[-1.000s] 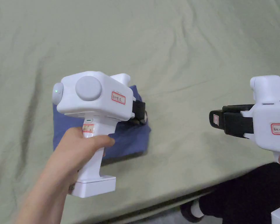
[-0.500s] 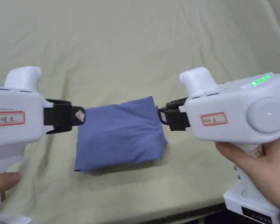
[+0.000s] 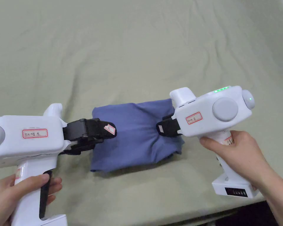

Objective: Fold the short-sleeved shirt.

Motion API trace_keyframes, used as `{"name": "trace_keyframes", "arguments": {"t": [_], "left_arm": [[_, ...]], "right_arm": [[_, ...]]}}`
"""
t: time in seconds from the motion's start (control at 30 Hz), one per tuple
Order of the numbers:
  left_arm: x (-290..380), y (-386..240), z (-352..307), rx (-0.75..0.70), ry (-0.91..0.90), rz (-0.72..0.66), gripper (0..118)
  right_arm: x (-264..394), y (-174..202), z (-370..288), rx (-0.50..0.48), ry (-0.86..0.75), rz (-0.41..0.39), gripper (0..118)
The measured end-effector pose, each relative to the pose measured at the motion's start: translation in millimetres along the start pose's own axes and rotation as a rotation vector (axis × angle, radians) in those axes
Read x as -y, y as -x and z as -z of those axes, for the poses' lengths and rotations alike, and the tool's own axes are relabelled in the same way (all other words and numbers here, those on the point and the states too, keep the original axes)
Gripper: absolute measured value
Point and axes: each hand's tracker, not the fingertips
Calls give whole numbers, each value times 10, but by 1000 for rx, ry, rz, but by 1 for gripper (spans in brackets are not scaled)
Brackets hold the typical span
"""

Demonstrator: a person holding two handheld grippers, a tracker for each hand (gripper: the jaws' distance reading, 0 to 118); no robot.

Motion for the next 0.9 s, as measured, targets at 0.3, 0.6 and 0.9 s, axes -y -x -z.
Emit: {"name": "trace_keyframes", "arguments": {"t": [0.3, 0.6, 0.9], "left_arm": [[41, -105, 186, -110, 30, 81, 25], [-90, -28, -228, -91, 5, 17, 24], [-54, 409, -1796, -320, -194, -26, 24]], "right_arm": [[47, 48, -37, -19, -25, -5, 2], [146, 214, -568, -78, -170, 21, 2], [-349, 987, -600, -40, -231, -164, 2]]}}
